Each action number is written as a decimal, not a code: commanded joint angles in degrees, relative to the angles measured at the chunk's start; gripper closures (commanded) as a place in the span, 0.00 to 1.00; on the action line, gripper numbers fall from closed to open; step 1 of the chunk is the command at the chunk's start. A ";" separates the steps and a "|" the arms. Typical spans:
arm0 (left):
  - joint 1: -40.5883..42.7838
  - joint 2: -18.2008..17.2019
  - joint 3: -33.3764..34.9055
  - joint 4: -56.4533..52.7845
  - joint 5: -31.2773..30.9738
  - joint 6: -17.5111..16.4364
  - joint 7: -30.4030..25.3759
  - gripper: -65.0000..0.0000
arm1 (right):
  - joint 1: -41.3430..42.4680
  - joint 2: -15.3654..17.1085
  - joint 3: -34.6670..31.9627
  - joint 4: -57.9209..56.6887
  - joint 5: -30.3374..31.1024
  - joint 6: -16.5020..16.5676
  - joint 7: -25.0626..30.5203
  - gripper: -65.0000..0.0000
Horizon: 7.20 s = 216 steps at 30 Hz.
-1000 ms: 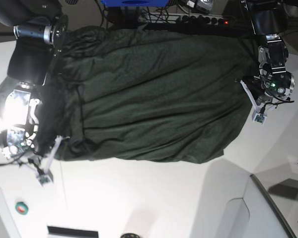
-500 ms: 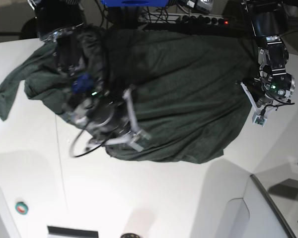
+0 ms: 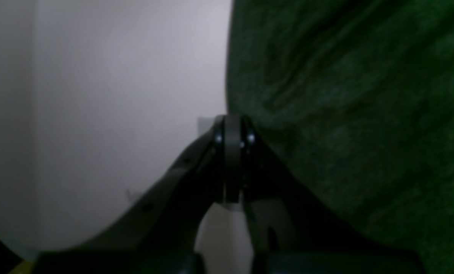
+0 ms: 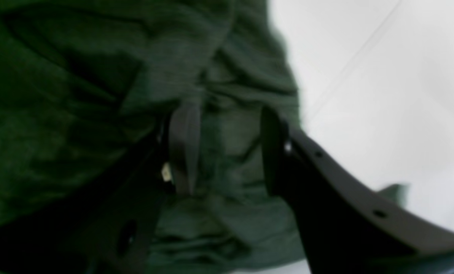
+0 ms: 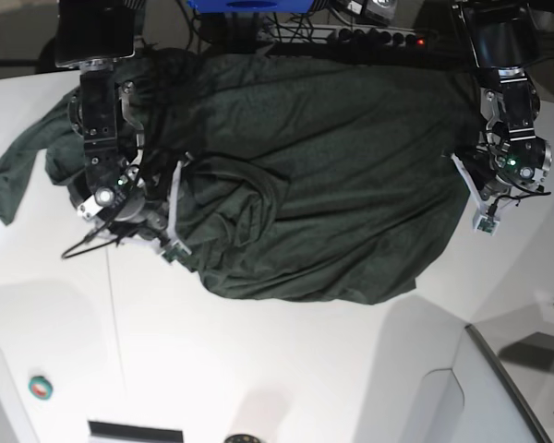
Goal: Layout the t-shirt on the table in an organized manner, then fold the t-shirt properly
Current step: 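Pull the grasped fabric with the right gripper away from the left gripper, then drag the shirt edge with the right gripper to spread it flat, then regrasp the shirt edge with both grippers at opposite corners, then pull the shirt edge taut between both grippers and release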
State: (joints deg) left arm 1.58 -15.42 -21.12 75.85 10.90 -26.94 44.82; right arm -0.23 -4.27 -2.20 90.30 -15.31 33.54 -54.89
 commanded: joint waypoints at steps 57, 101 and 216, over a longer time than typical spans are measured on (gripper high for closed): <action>0.04 -1.33 -0.19 1.02 0.23 0.43 -0.11 1.00 | 50.12 5.64 3.12 -53.86 9.38 -15.30 34.28 0.26; -0.75 1.75 -0.11 1.38 0.58 0.52 -0.38 1.00 | 10.03 15.31 28.44 -24.68 9.29 -18.55 10.89 0.99; -1.10 1.93 7.89 -7.24 -15.69 12.83 -7.85 1.00 | 6.60 11.97 20.97 -32.59 9.55 -26.20 24.52 1.00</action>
State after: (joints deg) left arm 0.73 -12.93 -13.10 68.42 -5.06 -14.50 35.53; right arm 6.55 7.31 18.76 58.02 -5.04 7.51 -27.40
